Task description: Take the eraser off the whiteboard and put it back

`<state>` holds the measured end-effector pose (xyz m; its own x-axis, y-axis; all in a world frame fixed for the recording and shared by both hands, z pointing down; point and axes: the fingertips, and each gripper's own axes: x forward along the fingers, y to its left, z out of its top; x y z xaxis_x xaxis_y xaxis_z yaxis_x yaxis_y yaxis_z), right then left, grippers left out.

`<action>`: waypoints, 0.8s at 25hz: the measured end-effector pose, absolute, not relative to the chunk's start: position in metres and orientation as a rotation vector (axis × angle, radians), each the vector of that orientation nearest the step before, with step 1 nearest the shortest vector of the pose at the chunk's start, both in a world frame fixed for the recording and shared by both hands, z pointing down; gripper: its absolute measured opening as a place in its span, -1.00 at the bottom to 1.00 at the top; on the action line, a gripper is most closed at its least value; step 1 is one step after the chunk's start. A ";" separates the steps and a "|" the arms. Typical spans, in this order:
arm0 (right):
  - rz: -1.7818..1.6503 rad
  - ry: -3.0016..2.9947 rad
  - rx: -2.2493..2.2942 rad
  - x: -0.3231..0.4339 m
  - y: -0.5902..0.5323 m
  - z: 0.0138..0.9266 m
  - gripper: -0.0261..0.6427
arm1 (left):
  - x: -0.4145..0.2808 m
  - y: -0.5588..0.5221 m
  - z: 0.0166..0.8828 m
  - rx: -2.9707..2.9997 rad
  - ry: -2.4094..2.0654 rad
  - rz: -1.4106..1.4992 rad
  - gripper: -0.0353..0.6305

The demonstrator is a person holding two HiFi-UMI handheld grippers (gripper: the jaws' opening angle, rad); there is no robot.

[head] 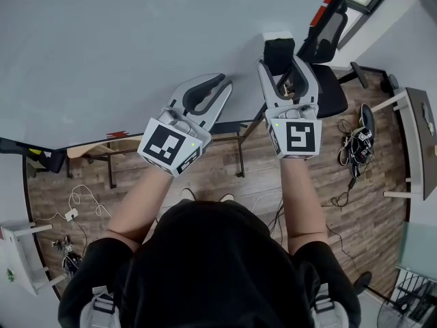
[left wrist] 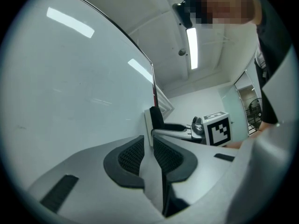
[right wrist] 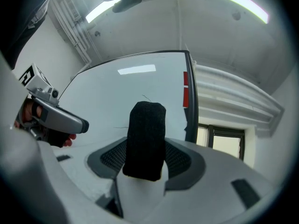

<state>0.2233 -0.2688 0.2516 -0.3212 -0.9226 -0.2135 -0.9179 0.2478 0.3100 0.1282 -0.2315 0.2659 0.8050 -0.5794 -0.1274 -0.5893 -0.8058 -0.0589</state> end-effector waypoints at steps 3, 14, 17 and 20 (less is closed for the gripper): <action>-0.598 -2.436 1.857 0.224 -0.270 0.253 -0.23 | 0.127 -0.230 0.268 -2.898 0.946 0.154 -0.72; -0.592 -2.391 1.962 0.228 -0.253 0.243 -0.16 | 0.104 -0.219 0.271 -2.881 0.983 0.139 -0.72; -0.604 -2.431 1.945 0.224 -0.239 0.233 -0.16 | 0.094 -0.215 0.269 -2.872 1.004 0.141 -0.72; -0.636 -2.529 1.845 0.205 -0.218 0.223 -0.16 | 0.084 -0.208 0.268 -2.872 1.007 0.138 -0.72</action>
<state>0.2054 -0.2178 0.2229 -0.3319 -0.9035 -0.2712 -0.9244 0.2541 0.2846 0.0836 -0.2076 0.2680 0.7778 -0.6176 -0.1166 -0.6262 -0.7774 -0.0599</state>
